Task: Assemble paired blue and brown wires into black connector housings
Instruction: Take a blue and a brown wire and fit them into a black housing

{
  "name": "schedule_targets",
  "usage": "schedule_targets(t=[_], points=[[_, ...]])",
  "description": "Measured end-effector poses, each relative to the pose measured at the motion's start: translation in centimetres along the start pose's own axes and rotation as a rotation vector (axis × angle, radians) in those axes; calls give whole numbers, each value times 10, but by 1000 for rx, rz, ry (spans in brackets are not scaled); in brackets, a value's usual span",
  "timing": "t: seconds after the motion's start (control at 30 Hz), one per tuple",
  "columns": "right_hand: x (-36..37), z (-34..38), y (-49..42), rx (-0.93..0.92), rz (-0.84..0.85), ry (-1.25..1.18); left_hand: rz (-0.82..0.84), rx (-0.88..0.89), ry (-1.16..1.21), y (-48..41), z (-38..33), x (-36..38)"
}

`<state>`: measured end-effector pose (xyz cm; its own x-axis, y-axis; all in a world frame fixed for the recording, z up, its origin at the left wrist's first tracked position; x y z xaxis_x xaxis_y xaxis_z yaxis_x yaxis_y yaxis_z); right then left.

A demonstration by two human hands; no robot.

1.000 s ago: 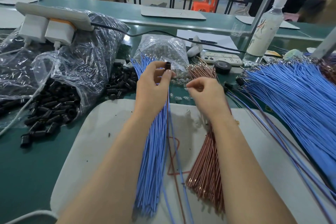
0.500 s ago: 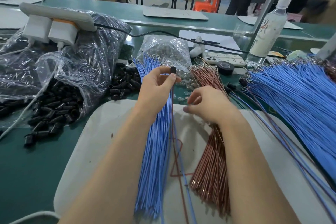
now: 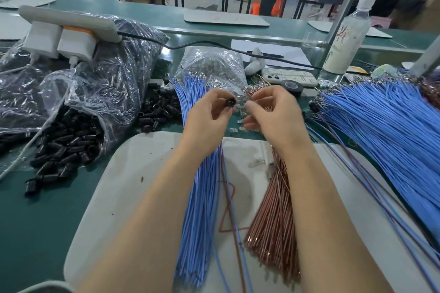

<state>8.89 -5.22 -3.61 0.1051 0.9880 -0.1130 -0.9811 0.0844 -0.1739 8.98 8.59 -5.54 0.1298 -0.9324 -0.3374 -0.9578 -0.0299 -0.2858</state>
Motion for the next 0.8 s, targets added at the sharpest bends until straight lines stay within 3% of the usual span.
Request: schedule_targets(t=[0.2,0.4,0.8], points=[[-4,11,-2,-134,12,-95,22,6,-3,0,1,3],[2,22,3,-310,45,145,32,29,-42,-1,1,3],[7,28,7,-372,25,375,8,159,-291,2,-10,3]])
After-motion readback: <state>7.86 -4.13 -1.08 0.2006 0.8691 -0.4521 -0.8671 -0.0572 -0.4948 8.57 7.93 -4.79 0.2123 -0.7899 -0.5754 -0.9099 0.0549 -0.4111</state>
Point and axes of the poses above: each hand's wrist, its own y-axis away from the middle knuckle, its own x-axis out of the palm, z = x × y, the point moved 7 cm from there along -y, towards the middle knuckle, and after that the axes turned 10 degrees about -y, right-handed, at the moved point
